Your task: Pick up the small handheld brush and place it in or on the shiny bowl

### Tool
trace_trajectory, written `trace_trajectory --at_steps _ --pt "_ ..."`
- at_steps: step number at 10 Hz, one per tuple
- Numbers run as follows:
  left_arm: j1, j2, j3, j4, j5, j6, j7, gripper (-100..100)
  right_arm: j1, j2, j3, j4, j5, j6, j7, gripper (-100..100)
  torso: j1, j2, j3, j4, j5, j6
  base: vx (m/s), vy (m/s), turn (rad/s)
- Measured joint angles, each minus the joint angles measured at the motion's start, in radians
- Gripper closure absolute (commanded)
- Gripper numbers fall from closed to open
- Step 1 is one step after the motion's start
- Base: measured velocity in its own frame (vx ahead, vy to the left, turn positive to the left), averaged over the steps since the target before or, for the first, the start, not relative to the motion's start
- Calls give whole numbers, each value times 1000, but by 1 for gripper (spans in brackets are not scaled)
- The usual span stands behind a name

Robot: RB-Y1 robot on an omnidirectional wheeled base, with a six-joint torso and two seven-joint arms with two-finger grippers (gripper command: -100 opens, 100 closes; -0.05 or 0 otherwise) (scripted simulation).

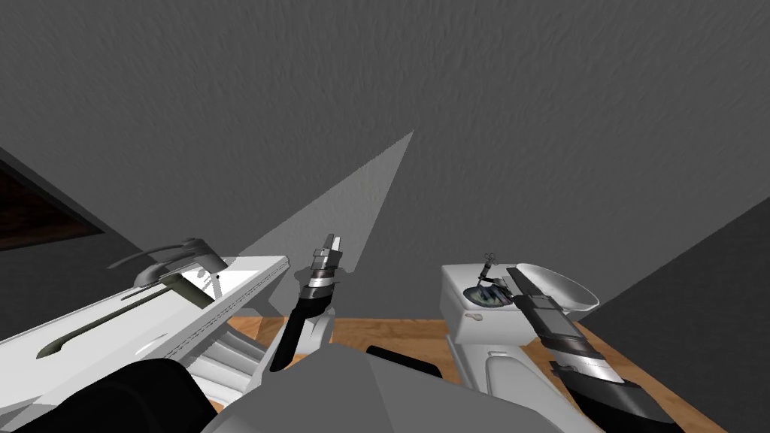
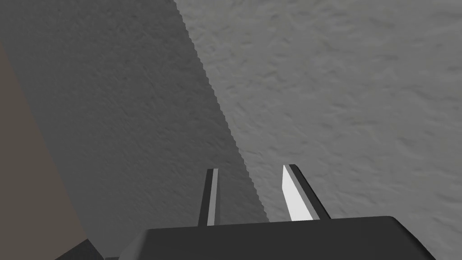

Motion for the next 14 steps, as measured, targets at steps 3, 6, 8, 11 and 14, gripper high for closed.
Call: trace_trajectory --at_steps 3,6,8,11,14 --pt "0 0 0 0 0 0 0 0 75 -85 -46 68 39 33 45 -100 0 0 0 0 0 0 20 44 77" --pt "0 0 0 0 0 0 0 0 135 -166 -87 112 68 69 77 -100 0 0 0 0 0 0 21 42 104" --pt "0 0 0 0 0 0 0 0 182 -234 -116 163 102 104 111 -100 1 -1 0 0 0 0 29 52 129" --pt "0 0 0 0 0 0 0 0 252 -306 -151 218 144 126 159 -100 -1 0 0 0 0 0 22 25 77" --pt "0 0 0 0 0 0 0 0 316 -398 -194 270 175 148 183 -100 -1 -1 0 0 0 0 28 30 140"
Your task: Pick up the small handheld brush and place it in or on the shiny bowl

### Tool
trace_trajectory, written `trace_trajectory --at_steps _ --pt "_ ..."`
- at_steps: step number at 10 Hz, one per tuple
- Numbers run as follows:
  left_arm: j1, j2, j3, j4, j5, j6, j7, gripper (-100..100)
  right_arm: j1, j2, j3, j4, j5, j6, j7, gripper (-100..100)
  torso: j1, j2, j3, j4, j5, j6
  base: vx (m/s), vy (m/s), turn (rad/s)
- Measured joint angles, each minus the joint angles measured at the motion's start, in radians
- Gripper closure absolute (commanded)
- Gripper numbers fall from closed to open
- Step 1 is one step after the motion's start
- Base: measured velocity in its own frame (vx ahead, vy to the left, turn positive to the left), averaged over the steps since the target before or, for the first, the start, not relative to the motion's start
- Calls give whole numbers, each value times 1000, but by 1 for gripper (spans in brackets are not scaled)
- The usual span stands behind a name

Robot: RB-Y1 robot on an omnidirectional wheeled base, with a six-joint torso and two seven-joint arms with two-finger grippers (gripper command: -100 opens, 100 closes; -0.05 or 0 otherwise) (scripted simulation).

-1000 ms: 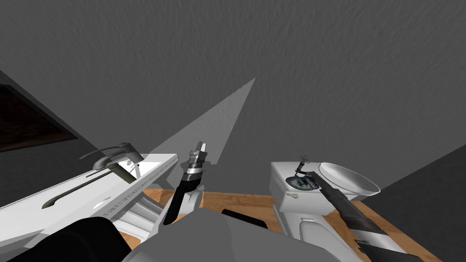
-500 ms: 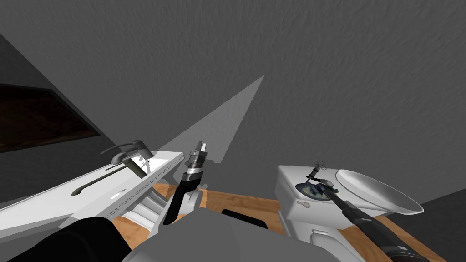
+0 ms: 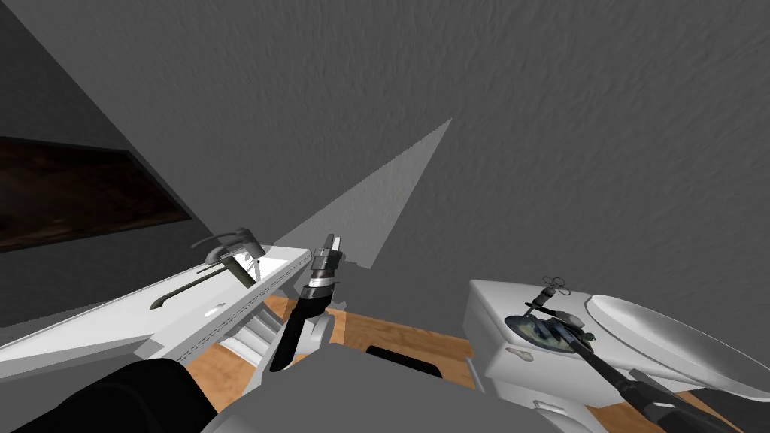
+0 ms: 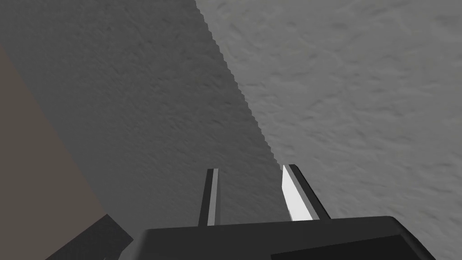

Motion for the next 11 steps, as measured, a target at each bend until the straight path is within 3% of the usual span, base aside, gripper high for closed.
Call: trace_trajectory --at_steps 3,11 --pt "0 0 0 0 0 0 0 0 46 -91 -32 81 38 3 31 -100 0 0 0 0 0 0 21 25 150" --pt "0 0 0 0 0 0 0 0 158 -279 -94 217 119 -11 85 -100 0 1 0 0 0 0 16 16 132"
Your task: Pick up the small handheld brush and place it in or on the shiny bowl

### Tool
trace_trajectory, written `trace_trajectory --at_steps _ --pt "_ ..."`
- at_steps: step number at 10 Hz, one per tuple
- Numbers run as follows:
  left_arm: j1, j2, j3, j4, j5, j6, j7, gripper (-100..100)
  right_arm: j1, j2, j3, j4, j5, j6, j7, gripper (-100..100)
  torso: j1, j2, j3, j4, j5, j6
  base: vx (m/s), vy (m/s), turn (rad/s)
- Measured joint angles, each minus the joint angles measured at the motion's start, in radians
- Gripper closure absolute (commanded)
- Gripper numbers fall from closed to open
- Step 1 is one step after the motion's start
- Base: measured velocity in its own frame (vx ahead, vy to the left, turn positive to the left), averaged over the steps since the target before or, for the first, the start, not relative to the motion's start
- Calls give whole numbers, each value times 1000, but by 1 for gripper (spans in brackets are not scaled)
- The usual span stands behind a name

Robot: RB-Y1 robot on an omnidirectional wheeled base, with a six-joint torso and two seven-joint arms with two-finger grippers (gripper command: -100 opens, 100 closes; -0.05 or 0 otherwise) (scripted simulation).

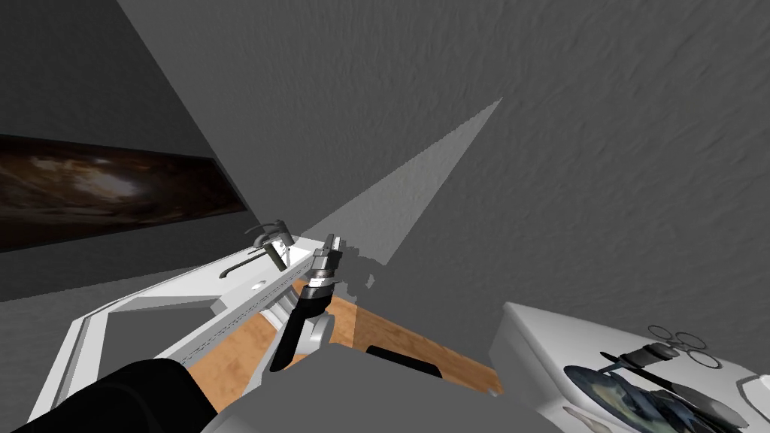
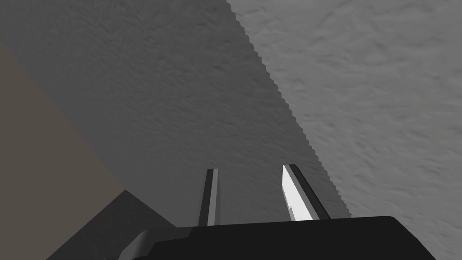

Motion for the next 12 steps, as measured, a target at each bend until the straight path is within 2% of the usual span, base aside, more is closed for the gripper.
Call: trace_trajectory --at_steps 2,5,6,7,8,9,12 --pt "0 0 0 0 0 0 0 0 19 -51 -13 47 17 -11 9 -100 1 0 0 0 0 0 15 24 150" --pt "0 0 0 0 0 0 0 0 55 -113 -31 85 40 -16 27 -100 0 0 0 0 0 0 12 14 86" --pt "0 0 0 0 0 0 0 0 56 -115 -32 86 41 -16 28 0 0 1 0 0 0 1 0 0 0" --pt "0 0 0 0 0 0 0 0 56 -115 -32 85 41 -16 28 -100 0 1 1 0 0 1 39 -14 111" --pt "0 0 0 0 0 0 0 0 40 -103 -19 98 45 -16 34 -100 -2 0 0 0 -1 0 25 -12 32" --pt "0 0 0 0 0 0 0 0 38 -101 -17 100 45 -16 36 100 -1 0 0 0 -1 1 0 0 0" --pt "0 0 0 0 0 0 0 0 38 -102 -18 100 45 -16 35 100 -1 1 1 0 -1 1 0 0 0"
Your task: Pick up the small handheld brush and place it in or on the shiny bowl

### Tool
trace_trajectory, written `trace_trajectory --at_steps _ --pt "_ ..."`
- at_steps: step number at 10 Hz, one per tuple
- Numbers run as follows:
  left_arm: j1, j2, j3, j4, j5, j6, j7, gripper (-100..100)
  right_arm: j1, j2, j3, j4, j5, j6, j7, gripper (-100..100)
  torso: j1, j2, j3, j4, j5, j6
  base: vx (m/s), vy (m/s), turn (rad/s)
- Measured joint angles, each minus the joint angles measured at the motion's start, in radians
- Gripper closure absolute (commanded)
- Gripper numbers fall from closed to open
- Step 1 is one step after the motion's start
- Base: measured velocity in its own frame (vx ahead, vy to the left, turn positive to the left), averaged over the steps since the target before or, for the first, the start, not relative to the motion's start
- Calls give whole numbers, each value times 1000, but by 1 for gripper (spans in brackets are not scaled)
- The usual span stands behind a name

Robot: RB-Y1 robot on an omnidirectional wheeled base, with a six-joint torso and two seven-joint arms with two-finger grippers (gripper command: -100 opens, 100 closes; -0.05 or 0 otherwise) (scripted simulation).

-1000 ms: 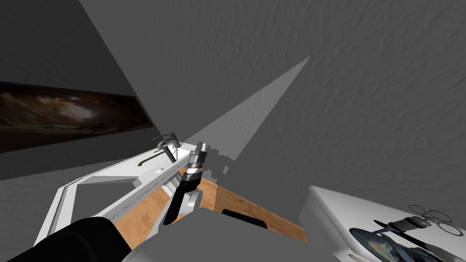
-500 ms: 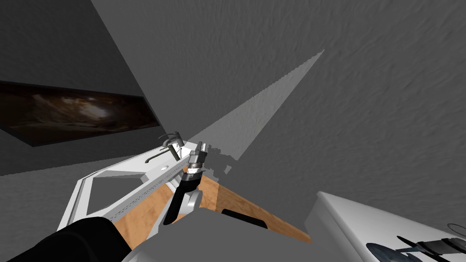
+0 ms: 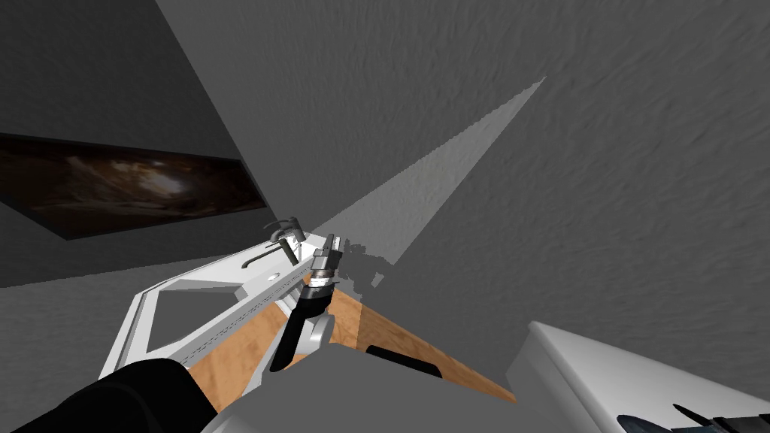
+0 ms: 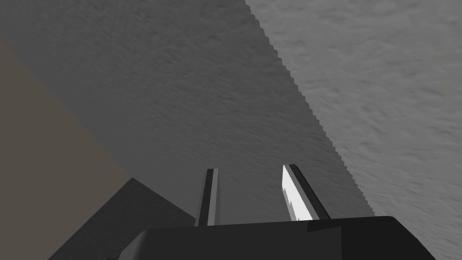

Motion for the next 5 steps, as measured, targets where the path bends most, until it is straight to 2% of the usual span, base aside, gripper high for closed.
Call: trace_trajectory --at_steps 1,2,3,4,5 --pt "0 0 0 0 0 0 0 0 0 0 0 0 0 0 0 100 0 0 0 0 0 0 0 0 0" --pt "0 0 0 0 0 0 0 0 0 0 0 0 0 0 0 0 0 0 0 0 0 0 0 0 0" --pt "0 0 0 0 0 0 0 0 0 0 0 0 0 0 0 100 0 0 0 0 0 0 0 0 0" --pt "0 0 0 0 0 0 0 0 0 0 0 0 0 0 0 0 0 0 0 0 0 0 0 0 0" --pt "0 0 0 0 0 0 0 0 0 0 0 0 0 0 1 100 0 0 0 0 0 0 -14 14 2"
